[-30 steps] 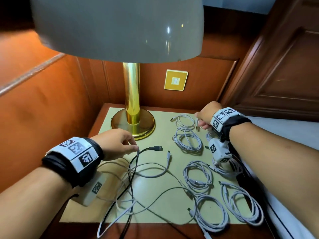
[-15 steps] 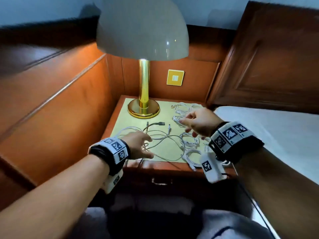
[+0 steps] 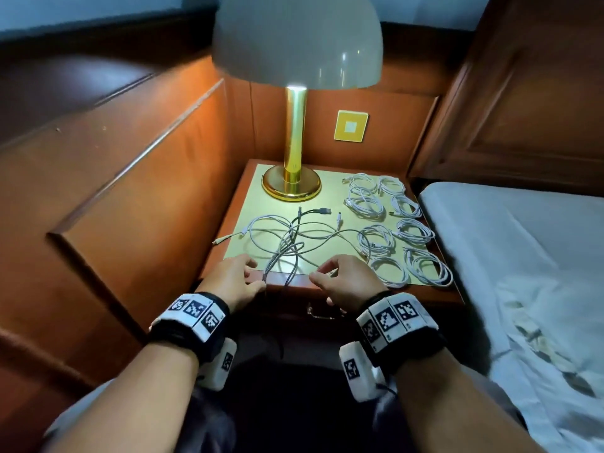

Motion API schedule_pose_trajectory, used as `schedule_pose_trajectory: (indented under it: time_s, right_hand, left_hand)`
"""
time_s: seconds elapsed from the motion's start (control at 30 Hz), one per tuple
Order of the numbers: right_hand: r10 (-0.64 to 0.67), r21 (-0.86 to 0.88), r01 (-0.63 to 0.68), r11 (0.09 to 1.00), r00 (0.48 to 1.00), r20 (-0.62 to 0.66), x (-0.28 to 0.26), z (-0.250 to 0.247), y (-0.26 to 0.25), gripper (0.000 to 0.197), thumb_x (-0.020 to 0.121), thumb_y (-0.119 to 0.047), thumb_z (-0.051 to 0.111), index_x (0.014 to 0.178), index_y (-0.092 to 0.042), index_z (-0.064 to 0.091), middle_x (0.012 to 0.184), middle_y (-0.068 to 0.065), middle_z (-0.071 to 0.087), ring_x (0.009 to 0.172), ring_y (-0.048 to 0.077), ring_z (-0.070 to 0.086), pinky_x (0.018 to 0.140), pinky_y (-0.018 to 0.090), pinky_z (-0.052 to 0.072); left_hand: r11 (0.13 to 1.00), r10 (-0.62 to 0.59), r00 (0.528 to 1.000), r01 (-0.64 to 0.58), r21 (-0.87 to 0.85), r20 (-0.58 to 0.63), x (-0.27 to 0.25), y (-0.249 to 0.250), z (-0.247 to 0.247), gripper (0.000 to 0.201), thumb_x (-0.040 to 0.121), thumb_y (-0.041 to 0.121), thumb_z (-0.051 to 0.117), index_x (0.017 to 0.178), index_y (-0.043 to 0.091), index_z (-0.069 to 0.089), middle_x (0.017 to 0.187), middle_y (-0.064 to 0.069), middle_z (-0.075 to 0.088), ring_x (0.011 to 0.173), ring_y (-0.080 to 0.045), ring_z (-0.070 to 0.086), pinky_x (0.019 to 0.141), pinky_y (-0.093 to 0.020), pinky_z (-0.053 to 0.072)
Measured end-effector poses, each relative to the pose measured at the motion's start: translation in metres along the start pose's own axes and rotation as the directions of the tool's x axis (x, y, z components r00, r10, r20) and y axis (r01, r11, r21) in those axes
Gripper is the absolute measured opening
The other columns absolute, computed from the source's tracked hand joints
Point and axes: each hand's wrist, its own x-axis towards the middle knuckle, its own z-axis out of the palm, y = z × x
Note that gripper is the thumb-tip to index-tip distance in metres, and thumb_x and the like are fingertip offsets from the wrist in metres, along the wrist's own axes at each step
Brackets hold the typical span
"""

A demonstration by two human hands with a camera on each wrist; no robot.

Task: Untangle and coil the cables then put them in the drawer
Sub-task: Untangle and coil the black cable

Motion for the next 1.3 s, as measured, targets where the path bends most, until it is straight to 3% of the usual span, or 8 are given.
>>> schedule_pose_trajectory:
  time_s: [0.13,0.27,0.37,0.63,0.83,1.0,1.2,1.3]
  right_hand:
    - [-0.023,-0.086,0.027,0.996,0.999,0.048,0.032,0.016,-0.009,0.034,0.090,-0.047,0.063,0.113,-0.022,0.058,0.103,0.000,0.066,0.091,0.019,0.068,0.076,0.030,0.051]
    - [-0.045,-0.089,0.043,0.995,0.999,-0.020,0.064,0.018,-0.013,0.024,0.089,-0.043,0.065,0.097,-0.022,0.057,0.094,-0.001,0.067,0.087,0.019,0.068,0.074,0.031,0.052]
    - [-0.063,-0.068,0.057,0.996,0.994,-0.091,0.080,0.012,-0.012,0.023,0.089,-0.040,0.067,0.090,-0.023,0.051,0.090,0.000,0.064,0.085,0.021,0.067,0.074,0.034,0.052]
    - [-0.086,-0.080,0.075,0.994,0.985,-0.149,0.084,0.001,-0.007,0.048,0.087,-0.041,0.070,0.128,-0.024,0.050,0.102,0.004,0.068,0.097,0.023,0.062,0.086,0.035,0.049]
    - [-0.263,-0.049,0.259,0.965,0.960,-0.099,0.070,0.002,-0.012,0.056,0.081,-0.056,0.073,0.126,-0.029,0.055,0.082,-0.008,0.063,0.077,0.003,0.057,0.064,0.021,0.040]
    - [-0.389,0.014,0.389,0.921,0.921,-0.034,0.066,0.021,-0.015,0.073,0.071,-0.057,0.080,0.134,-0.041,0.048,0.086,-0.009,0.062,0.068,0.003,0.054,0.072,0.029,0.051]
    - [-0.403,0.167,0.439,0.883,0.891,-0.210,0.077,0.024,-0.020,0.005,0.093,-0.028,0.067,0.091,-0.023,0.069,0.066,-0.006,0.062,0.057,0.013,0.059,0.064,0.041,0.055]
    - [-0.360,0.315,0.446,0.838,0.885,-0.296,0.082,0.013,-0.019,0.019,0.100,-0.026,0.056,0.088,-0.015,0.065,0.061,-0.003,0.059,0.051,0.013,0.055,0.049,0.032,0.047]
  left_hand:
    - [0.991,0.130,0.991,-0.130,-0.034,0.020,0.022,0.004,-0.005,0.036,0.086,0.042,0.074,0.120,0.034,0.064,0.107,0.010,0.061,0.094,-0.012,0.061,0.090,-0.031,0.050]
    - [0.978,0.206,0.975,-0.202,-0.050,0.079,0.036,0.014,0.001,0.005,0.093,0.030,0.069,0.089,0.029,0.069,0.087,0.014,0.065,0.083,-0.009,0.061,0.068,-0.014,0.043]
    - [0.949,0.181,0.975,-0.208,-0.236,-0.130,0.046,0.011,-0.004,0.017,0.098,0.020,0.059,0.085,0.023,0.069,0.077,0.010,0.068,0.070,-0.009,0.062,0.068,-0.021,0.053]
    - [0.514,0.155,0.846,-0.510,-0.689,-0.511,0.034,0.029,-0.017,0.018,0.102,0.020,0.053,0.102,0.014,0.070,0.074,0.004,0.062,0.068,-0.010,0.059,0.069,-0.036,0.061]
    - [0.298,0.095,0.892,-0.449,-0.843,-0.441,0.026,0.032,-0.020,0.020,0.104,0.012,0.046,0.103,0.008,0.066,0.076,-0.002,0.060,0.069,-0.012,0.061,0.079,-0.036,0.060]
    - [0.160,0.177,0.923,-0.370,-0.915,-0.342,0.018,0.039,-0.018,0.019,0.102,0.013,0.049,0.103,0.001,0.064,0.075,-0.010,0.058,0.066,-0.016,0.057,0.075,-0.036,0.059]
    - [0.161,0.160,0.924,-0.371,-0.915,-0.347,0.019,0.038,-0.022,0.022,0.097,0.021,0.057,0.106,0.004,0.068,0.083,-0.011,0.066,0.066,-0.020,0.058,0.072,-0.036,0.059]
    - [0.394,0.114,0.906,-0.417,-0.819,-0.407,0.027,0.031,-0.021,0.019,0.097,0.029,0.061,0.108,0.017,0.069,0.100,-0.002,0.070,0.075,-0.018,0.063,0.070,-0.037,0.059]
